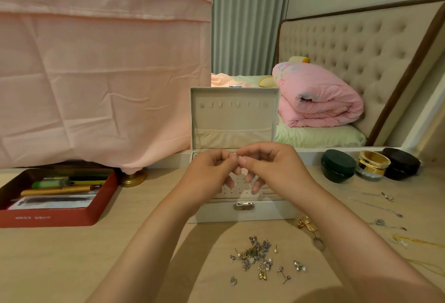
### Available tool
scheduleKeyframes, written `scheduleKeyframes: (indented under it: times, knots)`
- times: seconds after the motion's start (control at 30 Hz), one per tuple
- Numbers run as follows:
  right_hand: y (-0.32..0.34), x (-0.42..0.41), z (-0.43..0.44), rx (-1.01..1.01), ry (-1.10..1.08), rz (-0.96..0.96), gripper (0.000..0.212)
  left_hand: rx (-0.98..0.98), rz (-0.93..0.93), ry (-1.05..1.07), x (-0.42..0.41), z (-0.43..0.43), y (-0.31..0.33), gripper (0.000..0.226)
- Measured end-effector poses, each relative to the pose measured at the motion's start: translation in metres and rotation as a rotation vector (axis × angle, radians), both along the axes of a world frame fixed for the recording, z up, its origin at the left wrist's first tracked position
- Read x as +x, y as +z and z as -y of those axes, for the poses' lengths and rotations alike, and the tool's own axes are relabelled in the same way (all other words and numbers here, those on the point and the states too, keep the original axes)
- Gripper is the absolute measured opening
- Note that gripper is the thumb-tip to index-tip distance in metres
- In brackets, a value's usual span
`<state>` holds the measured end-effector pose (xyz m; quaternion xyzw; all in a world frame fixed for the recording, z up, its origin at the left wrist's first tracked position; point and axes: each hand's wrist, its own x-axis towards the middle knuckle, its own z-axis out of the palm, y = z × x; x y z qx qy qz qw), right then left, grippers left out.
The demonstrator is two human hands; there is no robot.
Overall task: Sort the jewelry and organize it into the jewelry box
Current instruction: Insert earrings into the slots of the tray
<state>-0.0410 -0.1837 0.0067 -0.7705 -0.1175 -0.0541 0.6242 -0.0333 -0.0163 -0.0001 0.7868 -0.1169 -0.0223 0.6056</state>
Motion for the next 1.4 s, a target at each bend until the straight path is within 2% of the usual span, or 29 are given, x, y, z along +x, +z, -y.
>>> scheduleKeyframes:
  times: [0.17, 0.33, 0.5, 0.63, 0.87, 1.1, 1.2, 1.3, 1.4]
  knots:
    - [0.009, 0.024, 0.006, -0.137, -0.07, 0.019, 0.015, 0.015, 0.02, 0.004, 0.021, 0.005, 0.004, 0.019]
    - [0.022, 0.044, 0.016, -0.253, -0.088, 0.053, 0.012, 0.101, 0.151, 0.092, 0.038, -0.002, 0.0, 0.013]
    - [0.028, 0.063, 0.027, -0.499, -0.123, 0.063, 0.017, 0.383, 0.26, 0.173, 0.048, -0.02, -0.011, 0.012]
    - [0.014, 0.068, 0.021, -0.596, -0.071, 0.031, 0.015, 0.577, 0.284, 0.147, 0.05, -0.027, -0.017, 0.011]
    - [0.006, 0.085, 0.009, -0.702, -0.102, 0.067, 0.012, 0.565, 0.341, 0.191, 0.057, -0.034, -0.01, 0.013]
    - [0.004, 0.11, -0.007, -1.004, 0.004, 0.038, 0.013, 0.812, 0.501, 0.144, 0.062, -0.028, -0.027, 0.022]
    - [0.002, 0.114, -0.007, -1.022, 0.048, 0.006, 0.019, 0.865, 0.508, 0.116, 0.063, -0.023, -0.031, 0.026]
    - [0.002, 0.118, -0.002, -0.952, 0.062, -0.007, 0.028, 0.858, 0.472, 0.08, 0.064, -0.021, -0.033, 0.026]
    - [0.006, 0.113, 0.008, -0.861, 0.023, 0.0, 0.024, 0.826, 0.463, 0.071, 0.063, -0.022, -0.033, 0.025]
